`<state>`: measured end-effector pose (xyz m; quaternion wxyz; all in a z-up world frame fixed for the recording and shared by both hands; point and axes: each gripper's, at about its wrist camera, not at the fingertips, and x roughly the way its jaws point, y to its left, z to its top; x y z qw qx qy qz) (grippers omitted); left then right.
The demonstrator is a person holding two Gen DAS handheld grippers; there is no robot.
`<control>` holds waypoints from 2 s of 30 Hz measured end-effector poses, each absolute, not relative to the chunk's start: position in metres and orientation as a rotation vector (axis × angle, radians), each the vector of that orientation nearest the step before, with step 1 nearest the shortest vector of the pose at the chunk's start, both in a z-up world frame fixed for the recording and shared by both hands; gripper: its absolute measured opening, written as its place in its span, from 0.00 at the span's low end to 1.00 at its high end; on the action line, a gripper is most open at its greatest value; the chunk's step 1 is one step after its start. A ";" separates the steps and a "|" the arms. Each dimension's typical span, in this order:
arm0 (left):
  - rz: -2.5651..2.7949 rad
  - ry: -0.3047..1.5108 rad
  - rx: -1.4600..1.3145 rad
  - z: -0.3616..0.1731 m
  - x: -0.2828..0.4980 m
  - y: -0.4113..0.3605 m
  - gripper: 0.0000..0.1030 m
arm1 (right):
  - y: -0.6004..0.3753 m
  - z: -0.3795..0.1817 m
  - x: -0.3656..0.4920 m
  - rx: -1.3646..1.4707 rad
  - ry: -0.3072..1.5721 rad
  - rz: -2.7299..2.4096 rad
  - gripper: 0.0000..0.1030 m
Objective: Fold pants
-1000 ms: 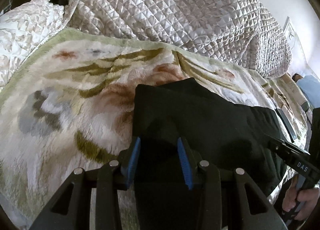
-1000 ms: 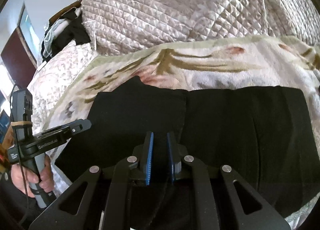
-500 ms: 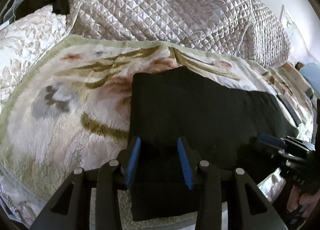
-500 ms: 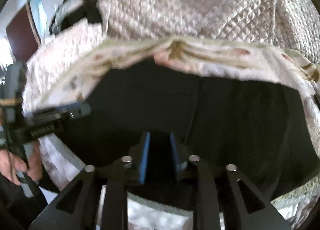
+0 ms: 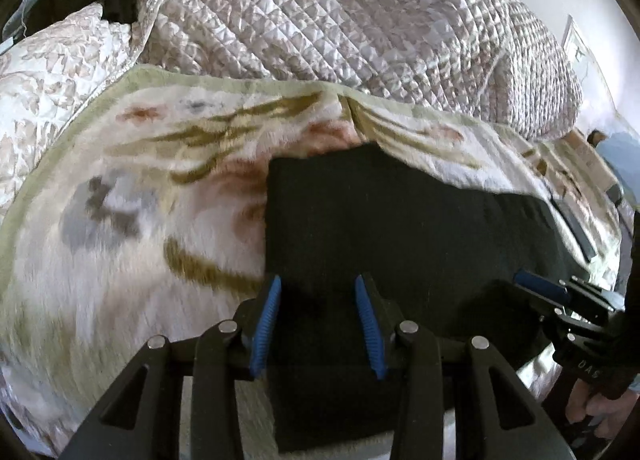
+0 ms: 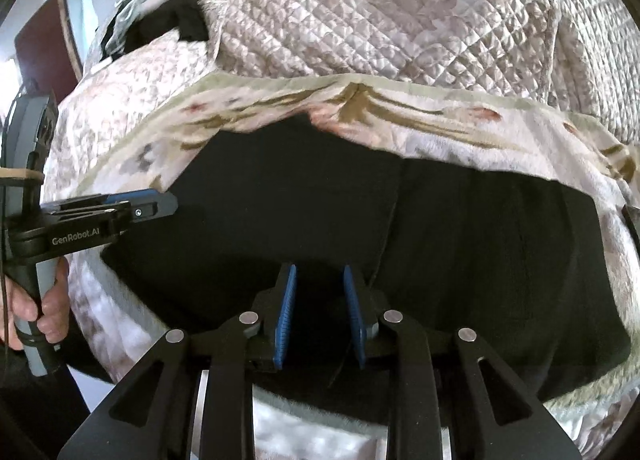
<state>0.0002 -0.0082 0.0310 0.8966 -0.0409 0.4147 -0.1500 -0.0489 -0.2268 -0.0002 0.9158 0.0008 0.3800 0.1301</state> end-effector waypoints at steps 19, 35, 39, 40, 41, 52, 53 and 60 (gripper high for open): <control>-0.362 0.915 -0.099 0.014 0.094 -0.026 0.40 | -0.247 -0.014 0.052 0.145 0.887 0.218 0.23; -0.311 0.844 -0.059 0.038 0.052 -0.026 0.41 | -0.243 0.017 -0.004 0.128 0.766 0.251 0.23; -0.309 0.827 -0.054 0.042 0.026 -0.026 0.41 | -0.236 0.016 -0.035 0.101 0.745 0.261 0.23; -0.308 0.824 -0.051 0.041 0.020 -0.027 0.41 | -0.234 0.014 -0.043 0.089 0.741 0.266 0.23; -0.306 0.824 -0.049 0.040 0.014 -0.027 0.41 | -0.232 0.012 -0.050 0.074 0.740 0.269 0.23; -0.315 0.860 -0.010 0.018 -0.010 -0.036 0.43 | -0.229 -0.014 -0.069 -0.023 0.793 0.234 0.26; -0.315 0.857 -0.007 0.018 -0.010 -0.037 0.43 | -0.230 -0.014 -0.070 -0.015 0.794 0.232 0.28; -0.320 0.849 0.002 0.016 -0.013 -0.038 0.46 | -0.241 -0.011 -0.073 -0.020 0.784 0.163 0.30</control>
